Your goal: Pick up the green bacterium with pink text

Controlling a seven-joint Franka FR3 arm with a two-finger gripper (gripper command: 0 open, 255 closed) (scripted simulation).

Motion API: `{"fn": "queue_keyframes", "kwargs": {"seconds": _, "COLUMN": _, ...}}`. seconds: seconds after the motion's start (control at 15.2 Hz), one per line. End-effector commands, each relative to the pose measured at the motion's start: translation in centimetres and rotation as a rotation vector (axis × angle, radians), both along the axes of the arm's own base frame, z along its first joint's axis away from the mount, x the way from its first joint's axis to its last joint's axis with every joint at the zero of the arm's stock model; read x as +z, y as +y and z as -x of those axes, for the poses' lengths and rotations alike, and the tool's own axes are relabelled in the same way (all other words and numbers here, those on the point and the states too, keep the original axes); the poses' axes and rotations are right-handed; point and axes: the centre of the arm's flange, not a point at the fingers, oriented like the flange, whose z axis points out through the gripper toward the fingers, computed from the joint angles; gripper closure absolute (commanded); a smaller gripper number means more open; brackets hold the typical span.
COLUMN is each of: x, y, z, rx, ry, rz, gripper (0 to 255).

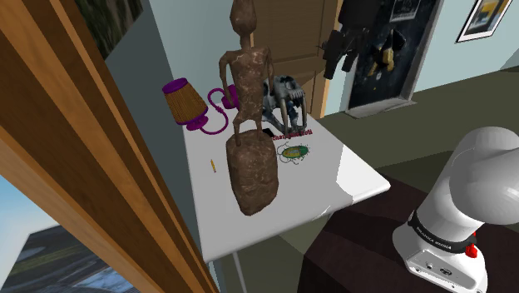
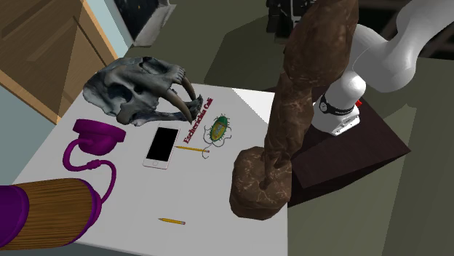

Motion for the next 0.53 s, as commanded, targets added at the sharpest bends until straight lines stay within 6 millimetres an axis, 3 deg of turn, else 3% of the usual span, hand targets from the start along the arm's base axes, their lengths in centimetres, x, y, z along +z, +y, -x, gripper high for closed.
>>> {"fn": "queue_keyframes", "kwargs": {"seconds": 0.0, "x": 0.0, "y": 0.0, "z": 0.0, "rx": 0.0, "ry": 0.0, "rz": 0.0, "gripper": 0}}
{"fn": "queue_keyframes", "kwargs": {"seconds": 0.46, "x": -8.5, "y": -3.4, "z": -2.7, "rx": 0.019, "ry": -0.017, "rz": -0.06, "gripper": 0}}
